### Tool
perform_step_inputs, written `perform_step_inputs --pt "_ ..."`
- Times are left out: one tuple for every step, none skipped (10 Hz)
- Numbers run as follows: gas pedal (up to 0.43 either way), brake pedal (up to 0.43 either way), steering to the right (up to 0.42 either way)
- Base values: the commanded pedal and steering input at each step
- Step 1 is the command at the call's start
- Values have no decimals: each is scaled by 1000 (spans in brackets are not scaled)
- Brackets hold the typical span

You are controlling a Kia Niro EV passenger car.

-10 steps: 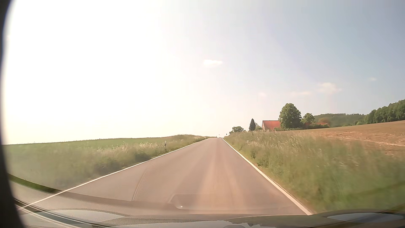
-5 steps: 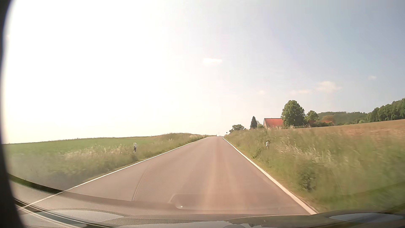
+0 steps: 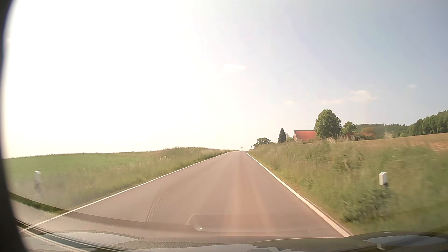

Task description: Follow the waypoints while adhering to traffic rules and regulations

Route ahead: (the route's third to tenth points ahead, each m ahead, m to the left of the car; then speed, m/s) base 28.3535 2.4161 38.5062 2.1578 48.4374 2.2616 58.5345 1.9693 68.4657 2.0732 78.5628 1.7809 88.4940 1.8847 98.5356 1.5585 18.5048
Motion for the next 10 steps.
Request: perform_step_inputs --pt "331 0 -1" --pt "331 0 -1" --pt "331 0 -1" --pt "331 0 -1" --pt "331 0 -1" --pt "331 0 -1" --pt "331 0 -1" --pt "331 0 -1" --pt "331 0 -1" --pt "331 0 0"
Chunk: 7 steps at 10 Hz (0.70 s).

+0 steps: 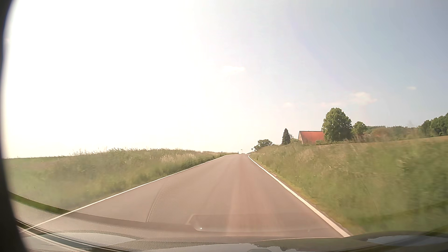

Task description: Follow the waypoints while adhering to traffic rules and regulations

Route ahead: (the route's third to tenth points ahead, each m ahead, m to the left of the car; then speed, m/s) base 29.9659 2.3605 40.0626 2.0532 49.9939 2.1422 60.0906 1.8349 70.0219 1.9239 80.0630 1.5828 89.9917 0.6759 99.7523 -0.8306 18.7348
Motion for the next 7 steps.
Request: perform_step_inputs --pt "331 0 0" --pt "331 0 0" --pt "331 0 0" --pt "331 0 0" --pt "331 0 0" --pt "331 0 0" --pt "331 0 0"
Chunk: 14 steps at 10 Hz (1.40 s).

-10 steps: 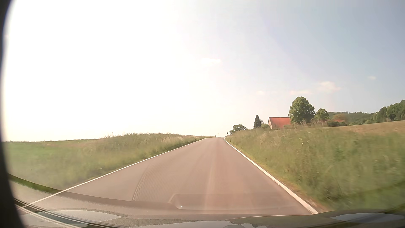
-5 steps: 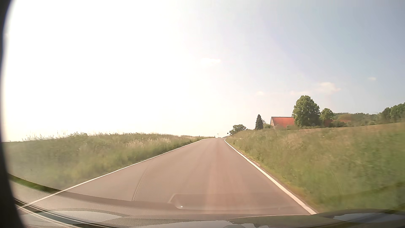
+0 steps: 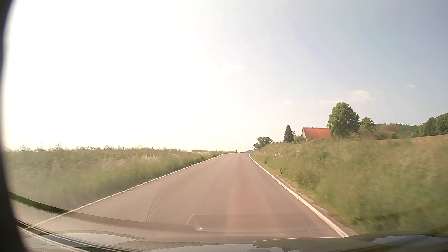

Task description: Follow the waypoints while adhering to traffic rules and regulations

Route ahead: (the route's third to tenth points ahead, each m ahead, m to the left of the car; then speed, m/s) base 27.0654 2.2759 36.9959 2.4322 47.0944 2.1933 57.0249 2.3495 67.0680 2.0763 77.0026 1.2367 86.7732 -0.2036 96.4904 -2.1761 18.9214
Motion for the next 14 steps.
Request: perform_step_inputs --pt "331 0 0" --pt "339 0 0" --pt "339 0 -1" --pt "339 0 -1" --pt "339 0 -1" --pt "339 0 -1" --pt "331 0 -1" --pt "331 0 -1" --pt "331 0 -1" --pt "311 0 -1" --pt "280 0 -1" --pt "248 0 -1" --pt "228 0 -1" --pt "228 0 -1"
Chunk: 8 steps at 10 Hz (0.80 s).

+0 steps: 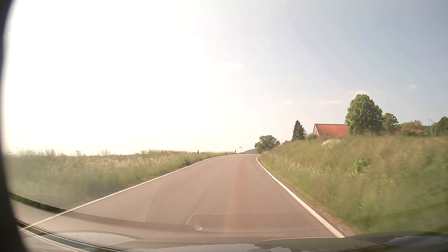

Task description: Follow the waypoints while adhering to traffic rules and regulations

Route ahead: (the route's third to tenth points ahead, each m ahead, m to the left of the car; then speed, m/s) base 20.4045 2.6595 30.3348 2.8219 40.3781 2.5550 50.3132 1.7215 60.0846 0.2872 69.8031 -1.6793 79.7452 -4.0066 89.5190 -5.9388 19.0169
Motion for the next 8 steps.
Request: perform_step_inputs --pt "209 0 -1" --pt "177 0 -1" --pt "177 0 -1" --pt "177 0 -1" --pt "177 0 0" --pt "177 0 1" --pt "177 0 1" --pt "177 0 4"
